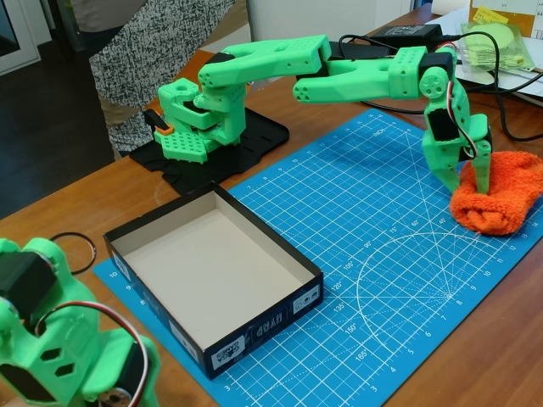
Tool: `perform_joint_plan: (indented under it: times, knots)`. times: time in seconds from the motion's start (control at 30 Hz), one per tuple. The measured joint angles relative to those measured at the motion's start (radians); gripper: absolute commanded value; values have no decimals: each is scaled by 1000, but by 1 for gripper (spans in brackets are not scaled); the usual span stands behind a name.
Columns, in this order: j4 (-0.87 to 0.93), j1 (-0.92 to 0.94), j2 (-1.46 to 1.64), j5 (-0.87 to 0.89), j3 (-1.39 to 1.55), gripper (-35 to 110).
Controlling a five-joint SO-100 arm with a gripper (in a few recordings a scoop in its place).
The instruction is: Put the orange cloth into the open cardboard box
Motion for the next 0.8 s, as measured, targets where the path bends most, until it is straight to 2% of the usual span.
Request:
perform_joint_plan:
  times: [0.2,0.43,0.8]
  knots:
    - [130,-2,-100,12,-236,-1]
    - [264,89,43,107,-255,-1]
    - [272,342,650,189,229,-1]
